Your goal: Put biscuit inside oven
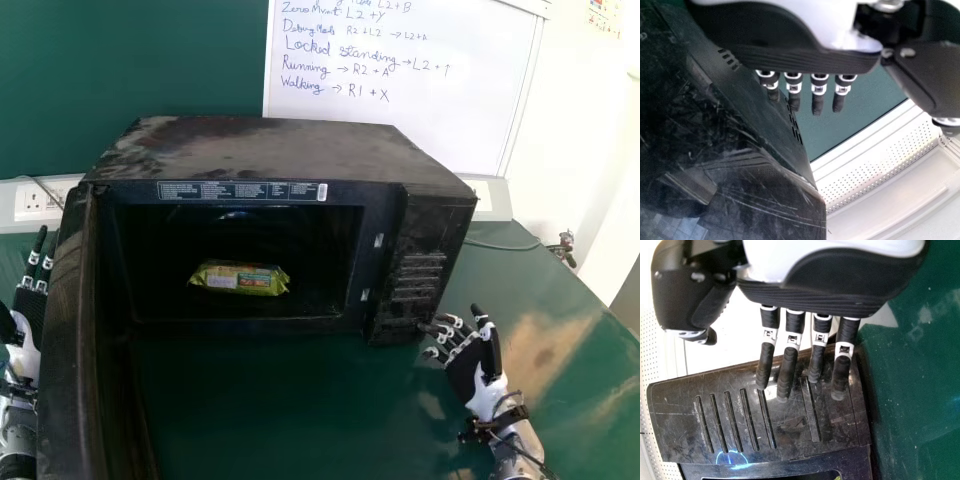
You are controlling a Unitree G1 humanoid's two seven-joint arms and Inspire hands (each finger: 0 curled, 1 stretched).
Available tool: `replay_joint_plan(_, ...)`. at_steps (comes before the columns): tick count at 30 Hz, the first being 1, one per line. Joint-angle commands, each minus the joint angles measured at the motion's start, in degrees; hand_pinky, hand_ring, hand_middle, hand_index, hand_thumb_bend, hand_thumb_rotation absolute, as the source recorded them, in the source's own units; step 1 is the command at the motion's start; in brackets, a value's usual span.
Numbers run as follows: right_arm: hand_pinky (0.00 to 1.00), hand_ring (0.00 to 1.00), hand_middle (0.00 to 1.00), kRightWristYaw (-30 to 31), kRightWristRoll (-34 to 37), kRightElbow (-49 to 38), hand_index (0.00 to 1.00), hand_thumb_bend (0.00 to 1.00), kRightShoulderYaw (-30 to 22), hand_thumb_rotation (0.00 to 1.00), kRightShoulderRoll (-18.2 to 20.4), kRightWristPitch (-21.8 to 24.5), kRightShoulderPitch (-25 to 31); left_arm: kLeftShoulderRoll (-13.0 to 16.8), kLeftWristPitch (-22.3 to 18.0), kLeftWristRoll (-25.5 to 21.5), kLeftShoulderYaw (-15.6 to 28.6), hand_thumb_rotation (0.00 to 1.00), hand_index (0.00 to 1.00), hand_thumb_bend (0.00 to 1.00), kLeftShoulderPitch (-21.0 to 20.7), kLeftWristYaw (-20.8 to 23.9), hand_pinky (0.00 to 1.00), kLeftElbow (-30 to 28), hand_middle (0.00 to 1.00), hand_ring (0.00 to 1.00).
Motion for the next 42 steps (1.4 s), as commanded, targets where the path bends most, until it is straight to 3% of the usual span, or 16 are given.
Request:
replay_joint_plan(1, 0.30, 0.34, 0.47, 0.2, 0.0, 1.2, 0.54, 0.68, 0.0, 0.28, 1.3, 1.0, 0.5, -2.5, 0.4, -0.7, 0.8, 0.68, 0.89, 0.12, 2.5, -0.3, 0.00, 2.5, 0.40, 0.13)
replay_joint_plan(6, 0.31, 0.35, 0.47, 0.3, -0.3, 1.2, 0.54, 0.68, 0.3, 0.29, 1.3, 0.8, 0.5, -2.5, -0.9, -0.9, 0.7, 0.76, 0.84, 0.10, 2.4, -3.3, 0.00, 2.6, 0.38, 0.10)
replay_joint_plan(9, 0.30, 0.34, 0.46, 0.3, -0.4, 1.1, 0.54, 0.69, 0.4, 0.29, 1.3, 0.8, 0.5, -2.3, -0.6, -1.5, 1.1, 0.63, 0.74, 0.12, 2.2, -5.1, 0.00, 2.8, 0.36, 0.08)
replay_joint_plan(11, 0.30, 0.34, 0.46, 0.6, -0.5, 1.1, 0.54, 0.68, 0.6, 0.29, 1.3, 0.6, 0.5, -2.2, -0.1, -2.4, 1.5, 0.59, 0.66, 0.19, 1.8, -7.1, 0.00, 3.1, 0.33, 0.06)
replay_joint_plan(14, 0.30, 0.34, 0.46, 0.6, -0.8, 1.2, 0.55, 0.67, 0.8, 0.30, 1.3, -0.3, 0.5, -1.5, 1.4, -3.8, 1.8, 0.54, 0.59, 0.39, 1.0, -11.1, 0.00, 3.9, 0.32, 0.06)
replay_joint_plan(18, 0.31, 0.34, 0.46, 0.1, -1.0, 1.4, 0.55, 0.69, 1.1, 0.30, 1.2, 0.2, 0.4, -0.5, 5.3, -5.3, 1.5, 0.53, 0.54, 0.46, 0.4, -15.6, 0.00, 4.1, 0.31, 0.09)
replay_joint_plan(21, 0.31, 0.35, 0.47, 0.1, -1.1, 1.5, 0.55, 0.68, 1.2, 0.30, 1.2, -0.3, 0.3, 0.7, 8.1, -5.6, 0.6, 0.57, 0.51, 0.42, -0.1, -20.9, 0.00, 4.9, 0.29, 0.10)
replay_joint_plan(22, 0.31, 0.34, 0.47, 0.0, -1.2, 1.5, 0.55, 0.68, 1.3, 0.31, 1.2, -0.5, 0.3, 1.3, 10.0, -5.7, 0.1, 0.59, 0.49, 0.21, -0.1, -22.7, 0.00, 5.3, 0.28, 0.10)
replay_joint_plan(23, 0.30, 0.34, 0.46, 0.0, -1.2, 1.5, 0.55, 0.69, 1.3, 0.31, 1.2, -0.5, 0.3, 1.7, 11.2, -5.6, -0.3, 0.61, 0.48, 0.11, -0.1, -24.6, 0.00, 5.7, 0.27, 0.08)
replay_joint_plan(25, 0.31, 0.34, 0.46, -0.3, -1.4, 1.6, 0.56, 0.72, 1.5, 0.32, 1.2, -0.6, 0.3, 2.2, 11.5, -5.0, -1.0, 0.58, 0.46, 0.02, 0.1, -27.7, 0.00, 5.5, 0.25, 0.06)
replay_joint_plan(30, 0.30, 0.33, 0.46, -0.2, -1.5, 1.6, 0.55, 0.72, 1.4, 0.31, 1.3, 0.0, 0.1, 1.5, 11.2, -5.6, -4.3, 0.52, 0.37, 0.00, 1.9, -29.7, 0.00, -1.1, 0.18, 0.03)
replay_joint_plan(36, 0.30, 0.33, 0.45, -0.5, -2.5, 1.6, 0.55, 0.73, 1.9, 0.34, 1.3, -1.3, 0.2, -1.2, 4.6, -5.2, -5.6, 0.37, 0.35, 0.00, 4.1, -29.8, 0.00, -8.2, 0.11, 0.00)
replay_joint_plan(39, 0.30, 0.33, 0.45, -0.6, -2.8, 1.7, 0.55, 0.72, 2.1, 0.33, 1.2, -1.3, 0.1, 0.3, 3.7, -6.7, -9.1, 0.35, 0.31, 0.00, 4.5, -29.8, 0.00, -9.4, 0.10, 0.00)
replay_joint_plan(40, 0.30, 0.33, 0.45, -0.8, -2.9, 1.6, 0.55, 0.72, 2.2, 0.34, 1.2, -1.5, 0.2, 1.1, 3.5, -7.4, -10.6, 0.14, 0.32, 0.00, 4.4, -29.8, 0.00, -9.3, 0.19, 0.01)
replay_joint_plan(41, 0.29, 0.33, 0.45, -0.9, -3.0, 1.6, 0.55, 0.72, 2.3, 0.34, 1.2, -1.6, 0.2, 1.8, 3.3, -8.2, -11.9, 0.07, 0.31, 0.26, 4.3, -29.8, 0.00, -9.1, 0.33, 0.03)
replay_joint_plan(42, 0.29, 0.32, 0.45, -1.0, -3.1, 1.5, 0.55, 0.72, 2.3, 0.34, 1.2, -1.7, 0.2, 2.3, 3.0, -9.0, -12.9, 0.04, 0.31, 0.39, 4.3, -29.8, 0.00, -8.8, 0.40, 0.06)
